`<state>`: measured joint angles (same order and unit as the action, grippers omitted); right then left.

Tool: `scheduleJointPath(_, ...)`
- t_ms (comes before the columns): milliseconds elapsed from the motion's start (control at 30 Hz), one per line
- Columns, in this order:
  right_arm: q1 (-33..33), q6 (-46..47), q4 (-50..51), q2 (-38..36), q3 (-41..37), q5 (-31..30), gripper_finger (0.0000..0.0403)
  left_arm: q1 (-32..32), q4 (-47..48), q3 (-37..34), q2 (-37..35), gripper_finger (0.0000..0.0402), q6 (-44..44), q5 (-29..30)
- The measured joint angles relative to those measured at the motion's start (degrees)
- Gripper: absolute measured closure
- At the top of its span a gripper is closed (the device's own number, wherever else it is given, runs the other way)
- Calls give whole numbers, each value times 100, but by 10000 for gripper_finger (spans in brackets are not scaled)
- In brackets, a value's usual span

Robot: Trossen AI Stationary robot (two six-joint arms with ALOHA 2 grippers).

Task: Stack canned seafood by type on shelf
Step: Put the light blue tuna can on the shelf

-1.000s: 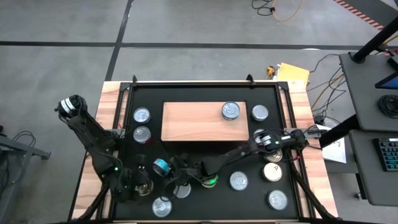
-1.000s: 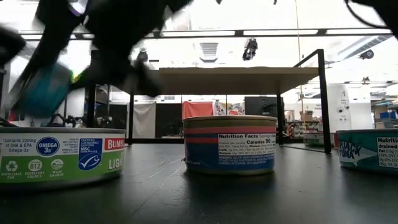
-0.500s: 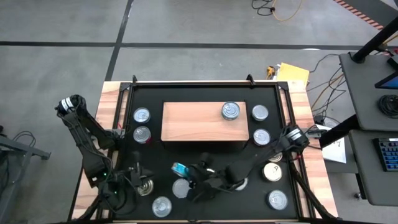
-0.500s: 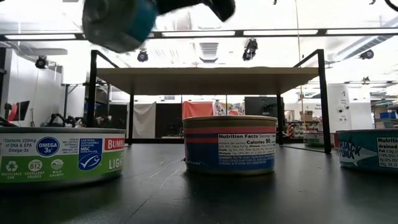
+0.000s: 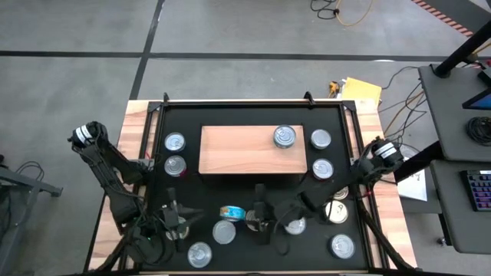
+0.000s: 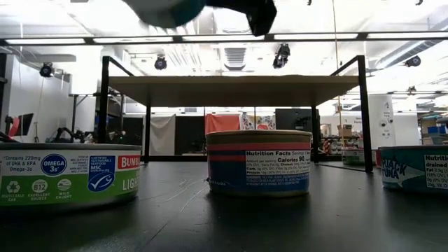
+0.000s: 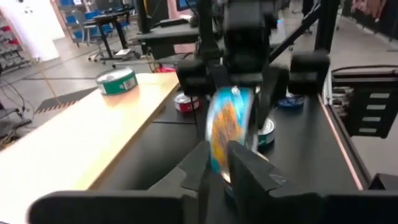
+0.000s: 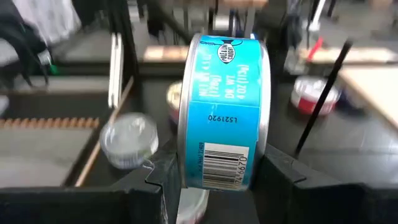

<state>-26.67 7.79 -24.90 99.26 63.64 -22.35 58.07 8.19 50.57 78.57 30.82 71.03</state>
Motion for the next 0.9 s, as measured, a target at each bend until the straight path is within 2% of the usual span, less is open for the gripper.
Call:
scheduleJointPath(100,43,-191,-752,-102,-390,9,266,-113,-449,0,285,316,12,-3)
scheduleJointPath(200,43,-433,-1090,-124,-613,37,266,-261,-818,1,585,277,12,0)
scheduleJointPath(367,45,-786,-1198,-135,-563,504,266,-533,-1613,141,1076,212,-151,-2)
scheduleJointPath(467,43,-1158,-1101,-131,-563,756,266,-621,-1704,372,1431,183,-298,-21)
scheduleJointPath(600,45,-1320,-1081,-135,-535,971,266,-672,-1724,847,1827,163,-581,-42)
scheduleJointPath(700,39,-1371,-815,-140,-517,1097,266,-682,-1666,1170,2058,160,-875,-354)
scheduleJointPath(900,41,-1544,-562,-140,-554,1477,266,-644,-1278,1614,2105,159,-1024,-662)
